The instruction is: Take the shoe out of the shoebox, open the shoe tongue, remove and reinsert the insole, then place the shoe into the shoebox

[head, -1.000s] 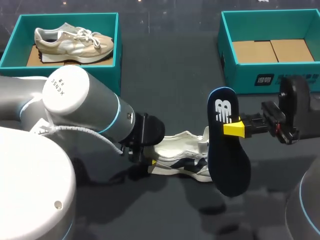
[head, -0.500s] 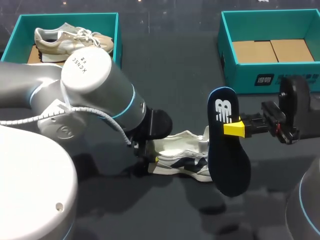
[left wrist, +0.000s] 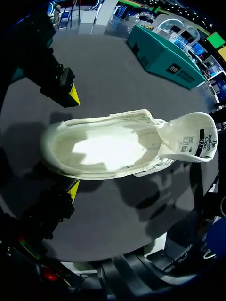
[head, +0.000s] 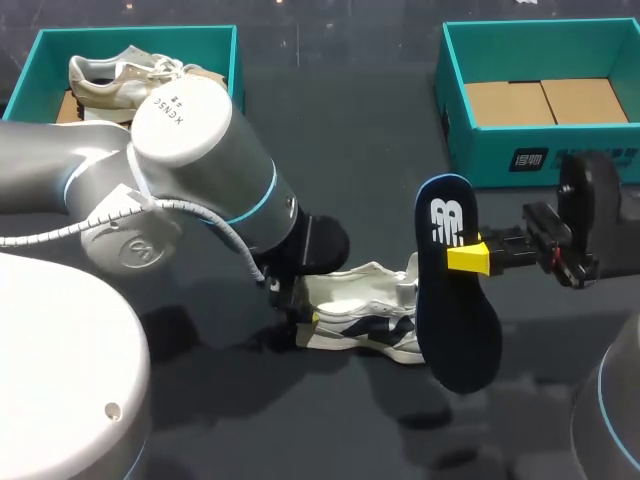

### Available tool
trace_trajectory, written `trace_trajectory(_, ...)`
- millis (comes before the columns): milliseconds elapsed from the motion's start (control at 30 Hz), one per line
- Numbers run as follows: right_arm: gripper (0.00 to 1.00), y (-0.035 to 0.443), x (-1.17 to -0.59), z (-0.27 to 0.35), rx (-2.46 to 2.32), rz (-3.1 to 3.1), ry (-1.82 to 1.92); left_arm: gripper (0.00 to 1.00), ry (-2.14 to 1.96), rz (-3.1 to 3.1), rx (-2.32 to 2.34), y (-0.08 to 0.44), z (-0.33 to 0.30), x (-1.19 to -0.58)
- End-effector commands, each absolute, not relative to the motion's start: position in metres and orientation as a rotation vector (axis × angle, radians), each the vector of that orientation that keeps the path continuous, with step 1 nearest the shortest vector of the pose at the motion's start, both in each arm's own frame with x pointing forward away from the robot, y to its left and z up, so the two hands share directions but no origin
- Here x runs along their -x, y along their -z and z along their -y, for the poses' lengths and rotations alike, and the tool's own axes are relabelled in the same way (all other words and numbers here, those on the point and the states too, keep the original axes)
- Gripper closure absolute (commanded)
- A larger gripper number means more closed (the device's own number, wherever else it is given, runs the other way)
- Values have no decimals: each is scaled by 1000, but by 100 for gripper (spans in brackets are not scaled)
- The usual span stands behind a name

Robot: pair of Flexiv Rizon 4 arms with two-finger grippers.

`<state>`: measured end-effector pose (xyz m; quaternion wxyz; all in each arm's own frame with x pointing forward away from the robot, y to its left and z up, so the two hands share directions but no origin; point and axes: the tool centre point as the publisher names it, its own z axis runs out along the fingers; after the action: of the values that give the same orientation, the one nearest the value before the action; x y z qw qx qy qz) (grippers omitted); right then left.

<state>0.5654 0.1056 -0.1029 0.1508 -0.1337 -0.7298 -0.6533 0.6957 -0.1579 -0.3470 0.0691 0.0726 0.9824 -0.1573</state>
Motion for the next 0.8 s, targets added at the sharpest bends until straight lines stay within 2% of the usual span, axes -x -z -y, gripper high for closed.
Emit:
trace_trajectory(33,100,104,-565,-107,387,2097,1876,0,462,-2957,-224,333,154,-695)
trace_trajectory(433,100,104,-565,-107,387,2097,1876,0,490,-2960,-229,310,177,-706)
trace_trajectory(800,100,104,-565,-107,387,2097,1876,0,465,-2958,-198,335,212,-716)
